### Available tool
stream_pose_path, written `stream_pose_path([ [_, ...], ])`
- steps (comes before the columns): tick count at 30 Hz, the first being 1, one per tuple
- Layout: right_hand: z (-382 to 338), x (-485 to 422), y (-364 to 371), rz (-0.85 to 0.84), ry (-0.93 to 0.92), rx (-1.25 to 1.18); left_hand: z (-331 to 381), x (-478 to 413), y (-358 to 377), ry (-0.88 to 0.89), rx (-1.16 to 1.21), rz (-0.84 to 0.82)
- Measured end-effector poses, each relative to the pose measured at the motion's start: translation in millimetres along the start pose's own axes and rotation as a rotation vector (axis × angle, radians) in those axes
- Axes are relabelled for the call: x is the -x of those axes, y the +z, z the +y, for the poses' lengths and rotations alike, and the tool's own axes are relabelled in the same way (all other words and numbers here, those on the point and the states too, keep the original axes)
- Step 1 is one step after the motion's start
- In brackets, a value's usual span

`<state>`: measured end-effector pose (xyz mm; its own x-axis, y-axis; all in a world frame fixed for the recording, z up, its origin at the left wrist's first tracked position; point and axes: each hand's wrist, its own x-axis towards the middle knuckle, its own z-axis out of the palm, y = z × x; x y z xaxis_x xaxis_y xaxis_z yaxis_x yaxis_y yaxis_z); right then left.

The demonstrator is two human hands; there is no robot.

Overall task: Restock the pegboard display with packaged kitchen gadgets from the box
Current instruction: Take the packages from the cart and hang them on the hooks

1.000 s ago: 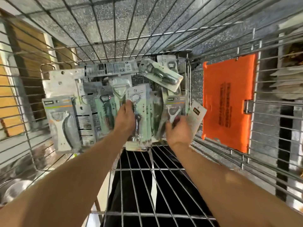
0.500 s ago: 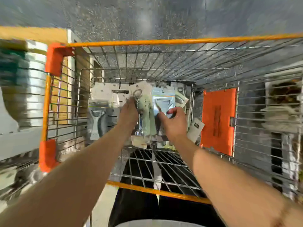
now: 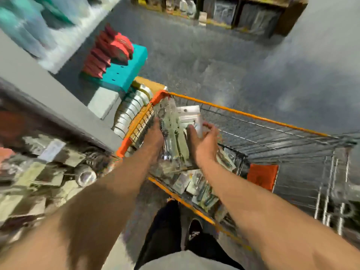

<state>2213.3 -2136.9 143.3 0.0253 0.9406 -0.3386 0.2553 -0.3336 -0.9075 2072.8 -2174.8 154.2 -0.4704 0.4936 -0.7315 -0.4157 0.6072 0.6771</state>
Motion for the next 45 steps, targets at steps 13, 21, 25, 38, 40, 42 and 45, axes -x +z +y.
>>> stream_pose_path([
  [13, -173.4, 147.8, 50.4, -0.474, -0.383, -0.020, 72.9, 201.4, -148.6, 0.368, 0.401, 0.361],
  [21, -263.5, 257.4, 102.6, -0.710, -0.536, -0.105, 105.5, 288.9, -260.8, 0.515, 0.639, 0.419],
  [25, -304.8, 315.5, 130.2, -0.782, -0.619, -0.152, 117.9, 328.9, -323.0, 0.621, 0.727, 0.466],
  [38, -379.2, 386.7, 215.9, -0.844, -0.792, -0.188, 153.2, 365.7, -420.8, 0.765, 0.920, 0.502],
  [40, -386.4, 389.2, 229.9, -0.896, -0.801, -0.192, 158.4, 364.3, -432.2, 0.782, 0.912, 0.542],
  [42, -393.2, 391.7, 240.9, -0.923, -0.823, -0.182, 162.7, 364.2, -439.0, 0.801, 0.910, 0.537],
  [45, -402.1, 395.7, 254.5, -0.972, -0.823, -0.202, 168.2, 362.8, -451.7, 0.823, 0.897, 0.585],
])
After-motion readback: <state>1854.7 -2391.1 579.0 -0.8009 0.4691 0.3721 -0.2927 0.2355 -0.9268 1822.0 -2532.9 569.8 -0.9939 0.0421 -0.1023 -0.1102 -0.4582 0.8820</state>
